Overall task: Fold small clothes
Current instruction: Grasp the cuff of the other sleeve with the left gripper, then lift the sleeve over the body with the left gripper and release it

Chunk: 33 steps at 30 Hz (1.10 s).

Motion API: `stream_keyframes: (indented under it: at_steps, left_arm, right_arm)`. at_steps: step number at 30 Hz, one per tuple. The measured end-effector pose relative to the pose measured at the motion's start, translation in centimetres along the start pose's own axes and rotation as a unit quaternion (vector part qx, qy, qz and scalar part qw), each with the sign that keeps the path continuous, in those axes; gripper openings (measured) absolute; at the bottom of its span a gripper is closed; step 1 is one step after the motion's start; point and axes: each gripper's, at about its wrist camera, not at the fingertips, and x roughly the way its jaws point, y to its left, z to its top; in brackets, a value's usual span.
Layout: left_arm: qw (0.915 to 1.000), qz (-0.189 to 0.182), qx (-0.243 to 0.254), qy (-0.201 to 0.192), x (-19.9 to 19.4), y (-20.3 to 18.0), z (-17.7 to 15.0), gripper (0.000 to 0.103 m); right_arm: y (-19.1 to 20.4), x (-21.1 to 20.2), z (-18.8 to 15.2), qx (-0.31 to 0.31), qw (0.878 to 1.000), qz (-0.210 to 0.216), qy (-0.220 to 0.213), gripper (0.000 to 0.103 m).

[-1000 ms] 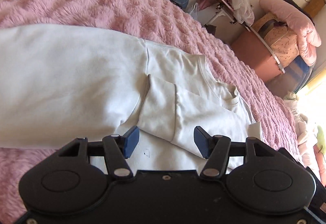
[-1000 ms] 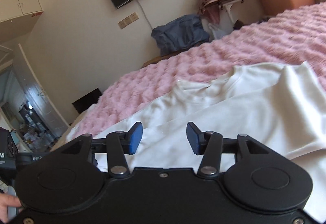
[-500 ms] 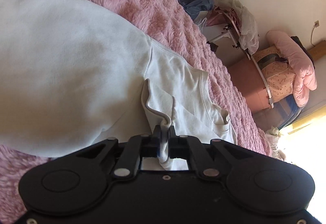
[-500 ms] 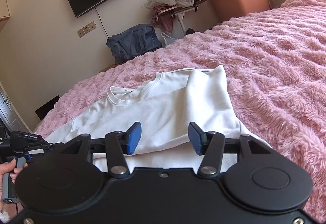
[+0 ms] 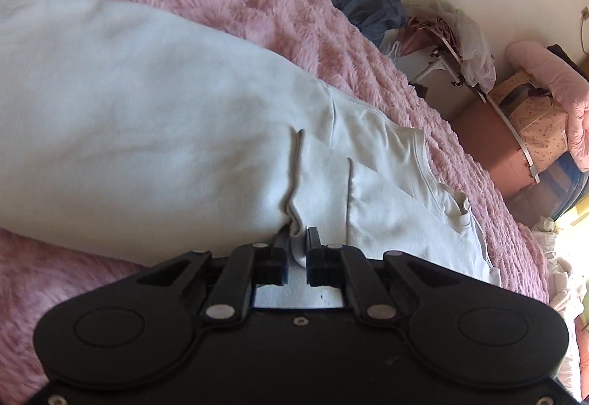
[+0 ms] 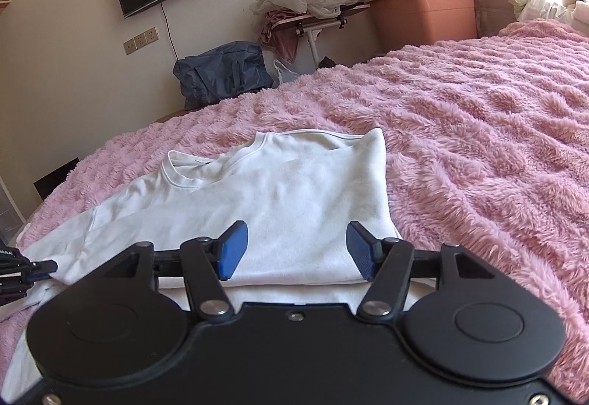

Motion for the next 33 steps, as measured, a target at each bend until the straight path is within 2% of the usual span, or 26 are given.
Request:
stream_keyframes:
  at_steps: [1,3,4,5,7,9,13,19,22,24,29,33]
  left_arm:
    - [1.0000,-0.005,-0.008,-0.001,-0.6,0.2,0.0,0.006]
    - [0.9997,-0.016,-0.004,-0.020,-3.1,0.2,0.2,0.016]
    - [0.9992,-0.018,0.003,-0.034,-4.9,0.2,0.4,0.027]
    - [0.9988,-0.017,0.007,-0.046,-6.5,0.4,0.7,0.034]
    - [0.9975,-0.007,0.008,-0.070,-9.7,1.4,1.3,0.037]
    - [0.9948,0.014,-0.006,-0.101,-13.4,3.2,1.9,0.043]
    - [0.9871,0.069,-0.041,-0.138,-18.8,7.4,2.7,0.046]
    - [0.9640,0.151,-0.136,-0.172,-24.6,15.5,2.6,0.047]
    - [0.9523,0.186,-0.162,-0.180,-25.5,18.5,2.3,0.046]
    - [0.9437,0.196,-0.194,-0.183,-25.7,20.6,1.9,0.046]
    - [0.9312,0.169,-0.265,-0.185,-24.6,24.8,1.2,0.046]
    - [0.9301,0.141,-0.275,-0.198,-23.6,26.0,1.3,0.046]
  right_arm:
    - [0.0,0.7,-0.2,-0.005,1.000,-0.002,0.015,0.062]
    - [-0.2,2.3,-0.6,-0.002,0.997,-0.032,0.064,0.062]
    - [-0.5,2.9,-0.8,0.010,0.995,-0.049,0.089,0.062]
    - [-0.8,3.2,-0.8,0.027,0.993,-0.056,0.105,0.061]
    - [-0.6,2.6,-0.7,0.050,0.993,-0.053,0.096,0.061]
    - [0.8,1.8,-0.3,0.043,0.995,-0.044,0.080,0.061]
    - [6.9,1.1,0.6,0.000,0.998,0.020,0.066,0.062]
    - [16.7,1.5,0.3,-0.055,0.989,0.110,0.081,0.062]
    - [21.1,1.8,-0.3,-0.093,0.982,0.140,0.086,0.062]
    - [23.5,2.3,-0.9,-0.115,0.977,0.151,0.093,0.062]
    - [26.6,2.9,-1.5,-0.120,0.971,0.172,0.114,0.062]
    - [27.3,2.9,-1.9,-0.131,0.969,0.174,0.117,0.064]
